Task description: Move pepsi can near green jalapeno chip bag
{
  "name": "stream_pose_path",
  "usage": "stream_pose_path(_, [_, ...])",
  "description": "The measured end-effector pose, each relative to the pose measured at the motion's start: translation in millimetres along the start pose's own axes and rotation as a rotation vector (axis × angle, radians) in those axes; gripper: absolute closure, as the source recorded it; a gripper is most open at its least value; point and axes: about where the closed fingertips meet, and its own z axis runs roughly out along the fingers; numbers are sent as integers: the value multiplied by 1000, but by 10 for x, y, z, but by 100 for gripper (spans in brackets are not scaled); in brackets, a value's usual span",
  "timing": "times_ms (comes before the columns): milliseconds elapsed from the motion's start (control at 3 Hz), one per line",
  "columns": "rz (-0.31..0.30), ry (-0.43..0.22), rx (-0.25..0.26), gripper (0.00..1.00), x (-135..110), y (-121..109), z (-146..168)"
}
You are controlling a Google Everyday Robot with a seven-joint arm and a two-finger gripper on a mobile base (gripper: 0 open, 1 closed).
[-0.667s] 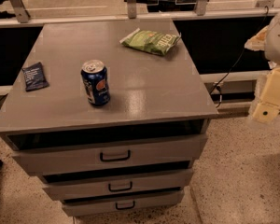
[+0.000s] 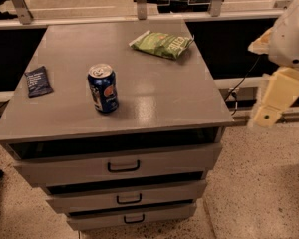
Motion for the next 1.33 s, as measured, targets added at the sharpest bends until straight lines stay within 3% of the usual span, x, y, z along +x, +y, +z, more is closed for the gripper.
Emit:
stream_pose_path(667, [-124, -340, -133, 0, -1632, -255, 707])
stream_pose_path(1000, [-168, -496, -237, 0, -2326, -220, 1064])
stream_pose_path(1333, [-168, -496, -237, 0, -2326, -219, 1064])
